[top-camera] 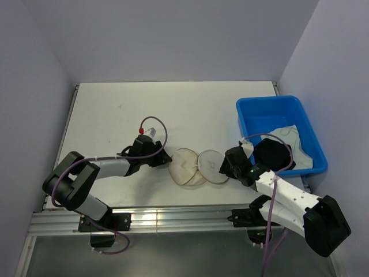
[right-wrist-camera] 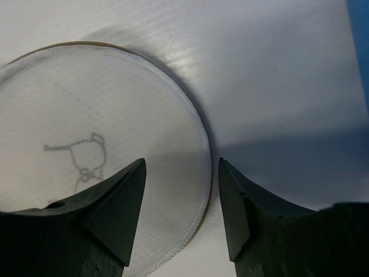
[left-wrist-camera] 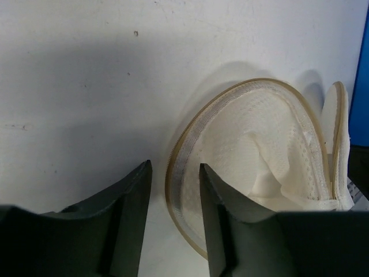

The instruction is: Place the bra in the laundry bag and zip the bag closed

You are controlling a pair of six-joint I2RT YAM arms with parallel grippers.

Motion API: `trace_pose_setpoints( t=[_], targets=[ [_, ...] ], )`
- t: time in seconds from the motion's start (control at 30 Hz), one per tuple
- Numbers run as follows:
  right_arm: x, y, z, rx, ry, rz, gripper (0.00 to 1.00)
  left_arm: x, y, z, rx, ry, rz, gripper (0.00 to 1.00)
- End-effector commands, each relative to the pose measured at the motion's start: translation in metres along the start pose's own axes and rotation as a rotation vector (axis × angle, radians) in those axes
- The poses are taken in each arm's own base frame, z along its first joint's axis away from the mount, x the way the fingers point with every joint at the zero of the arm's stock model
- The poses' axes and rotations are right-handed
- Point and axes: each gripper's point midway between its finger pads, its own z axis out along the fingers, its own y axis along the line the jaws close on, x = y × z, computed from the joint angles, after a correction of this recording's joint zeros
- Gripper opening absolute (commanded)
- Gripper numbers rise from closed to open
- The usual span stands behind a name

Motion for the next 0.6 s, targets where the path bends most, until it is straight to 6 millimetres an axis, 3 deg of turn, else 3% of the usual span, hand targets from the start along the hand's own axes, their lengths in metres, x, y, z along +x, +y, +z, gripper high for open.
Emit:
trace_pose_setpoints(
  t=[0.0,0.1,0.23,0.33,0.37,0.43,0.57],
  targets=[
    [-0.011,-0.005,0.001,0.058,-0.038,0.045,0.61,0.003,-0.011,-0.002,0.08,-0.001,-0.039,0.42],
    [-0.003,-0.009,0.005,0.074,-0.01,0.058,0.61,0.002,-0.013,-0.003,0.104,-0.019,-0.058,0.29],
    [0.002,-0.009,0.01,0.071,0.002,0.068,0.58,-0.006,-0.017,-0.009,0.116,-0.065,-0.065,0.02],
    [-0.01,0.003,0.008,0.021,-0.046,0.093,0.33,-0.02,-0.023,-0.022,0.129,-0.124,-0.058,0.0],
    [-0.015,0.008,0.007,-0.001,-0.063,0.099,0.15,-0.023,-0.024,-0.026,0.128,-0.138,-0.051,0.0],
    [-0.034,0.023,0.001,-0.065,-0.131,0.109,0.01,-0.036,-0.029,-0.036,0.128,-0.195,-0.037,0.0],
    [-0.073,0.055,-0.015,-0.168,-0.234,0.088,0.0,-0.06,-0.037,-0.059,0.107,-0.293,0.003,0.0]
  ],
)
